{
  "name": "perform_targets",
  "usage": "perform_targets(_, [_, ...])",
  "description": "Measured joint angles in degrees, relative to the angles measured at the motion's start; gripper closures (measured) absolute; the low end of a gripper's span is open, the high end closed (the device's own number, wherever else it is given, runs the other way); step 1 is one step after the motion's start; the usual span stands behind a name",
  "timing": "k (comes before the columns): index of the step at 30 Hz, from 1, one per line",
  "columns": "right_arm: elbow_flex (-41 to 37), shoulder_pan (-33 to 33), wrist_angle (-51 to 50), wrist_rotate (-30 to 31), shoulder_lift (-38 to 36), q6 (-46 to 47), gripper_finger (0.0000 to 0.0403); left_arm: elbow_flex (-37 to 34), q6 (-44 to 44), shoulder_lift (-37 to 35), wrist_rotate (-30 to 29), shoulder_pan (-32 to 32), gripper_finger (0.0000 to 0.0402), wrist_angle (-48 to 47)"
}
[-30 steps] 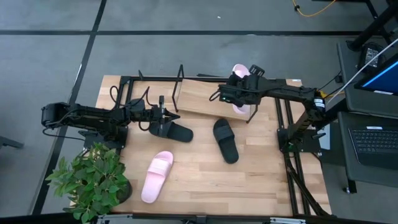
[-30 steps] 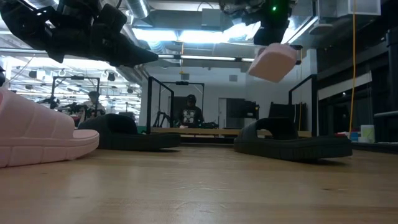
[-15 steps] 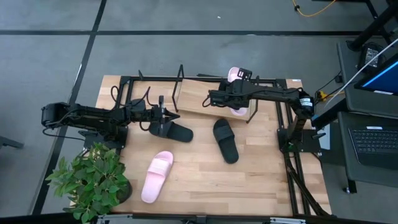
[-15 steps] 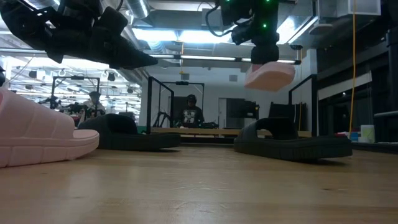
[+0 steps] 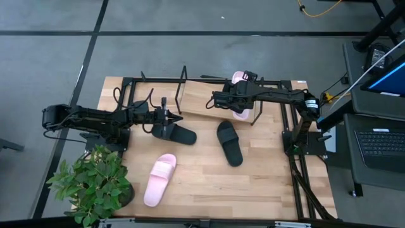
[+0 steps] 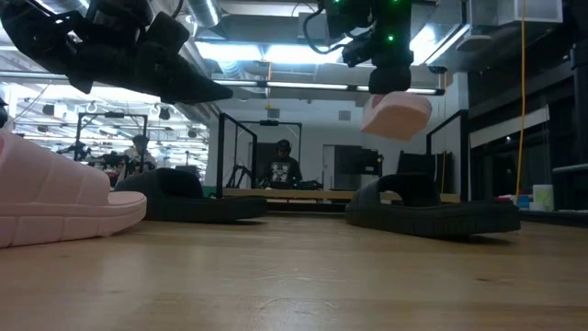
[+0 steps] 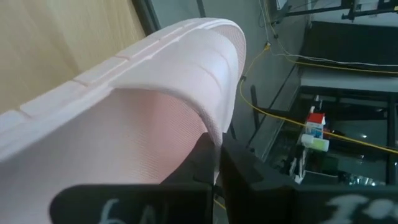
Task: Pick and place slides into the shelf
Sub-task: Put the right pink slide on the shelf
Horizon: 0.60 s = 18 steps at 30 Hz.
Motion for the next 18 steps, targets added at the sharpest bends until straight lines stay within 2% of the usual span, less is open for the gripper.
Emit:
perform_targets(8, [-0.5,0.0,0.1,0.0,-0.1,0.3,0.0392,0.0,-0.3,0.0,0.0,0.0,0.0401,-0.3])
perform_targets(18, [-12.9,-1.9,0.0,-0.1,-3.7,3.0,0.0392,0.0,-0.4,0.0,0.0,0.0,0.0401,-0.3])
